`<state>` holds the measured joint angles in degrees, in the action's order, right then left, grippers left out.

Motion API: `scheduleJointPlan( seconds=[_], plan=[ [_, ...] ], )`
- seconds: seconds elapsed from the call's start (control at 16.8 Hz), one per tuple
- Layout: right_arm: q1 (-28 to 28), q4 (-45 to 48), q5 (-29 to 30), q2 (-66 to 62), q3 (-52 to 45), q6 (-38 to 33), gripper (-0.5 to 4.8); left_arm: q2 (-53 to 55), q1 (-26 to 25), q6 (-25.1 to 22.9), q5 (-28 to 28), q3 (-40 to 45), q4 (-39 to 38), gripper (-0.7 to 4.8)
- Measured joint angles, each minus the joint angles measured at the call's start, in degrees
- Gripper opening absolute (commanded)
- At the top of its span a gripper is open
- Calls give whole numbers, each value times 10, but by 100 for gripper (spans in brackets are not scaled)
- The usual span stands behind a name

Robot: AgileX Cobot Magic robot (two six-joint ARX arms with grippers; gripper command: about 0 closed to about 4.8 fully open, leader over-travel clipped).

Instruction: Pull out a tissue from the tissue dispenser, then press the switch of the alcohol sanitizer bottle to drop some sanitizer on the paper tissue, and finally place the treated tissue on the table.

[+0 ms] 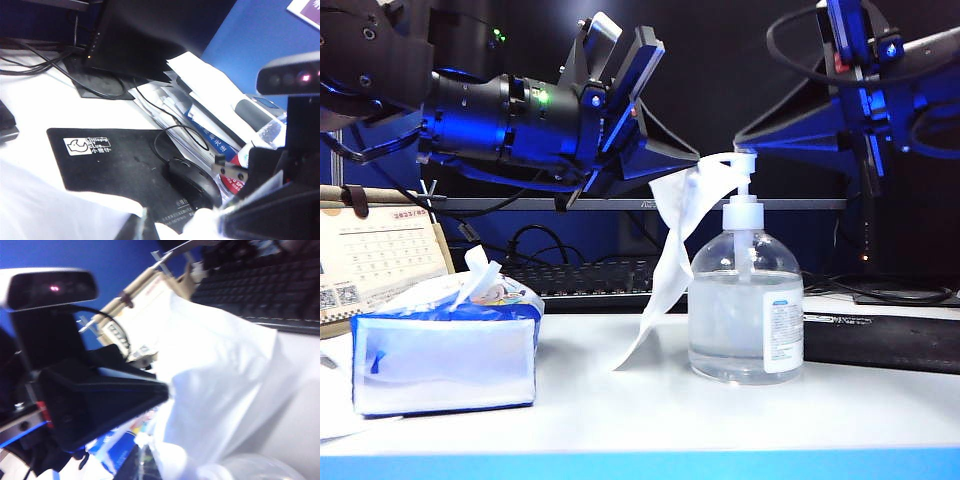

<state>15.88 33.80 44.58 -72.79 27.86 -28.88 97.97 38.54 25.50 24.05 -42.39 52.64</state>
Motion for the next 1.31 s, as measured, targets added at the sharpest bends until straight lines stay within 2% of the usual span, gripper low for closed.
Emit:
scheduleJointPlan(
  seconds=[0.18, 0.3, 0.53, 0.59, 0.71, 0.89, 1.13, 1.31],
  plan=[
    [1, 10, 11, -26, 3, 0, -1, 0, -3, 0, 0, 0, 0, -6],
    [2, -23, 7, -54, -1, 1, -1, -1, -5, 3, 0, 0, 0, -6],
    [1, -24, 7, -51, -2, 1, -1, -5, -5, 3, 0, 0, 2, -6],
    [1, -12, 20, -50, -2, 0, -1, -5, -8, 3, 0, 0, 2, -6],
    [1, 72, 57, -49, 1, -46, -1, -5, -16, 2, 0, 0, 1, -6],
    [1, 85, 55, -49, 13, -55, -1, -5, -20, 2, 0, 0, -5, -6],
    [1, 78, 4, -50, 16, -43, -1, -5, -19, 2, 2, 0, -9, -6],
    [1, 77, 2, -57, 16, -38, -1, -5, -19, 2, 2, 0, -9, -6]
  ],
)
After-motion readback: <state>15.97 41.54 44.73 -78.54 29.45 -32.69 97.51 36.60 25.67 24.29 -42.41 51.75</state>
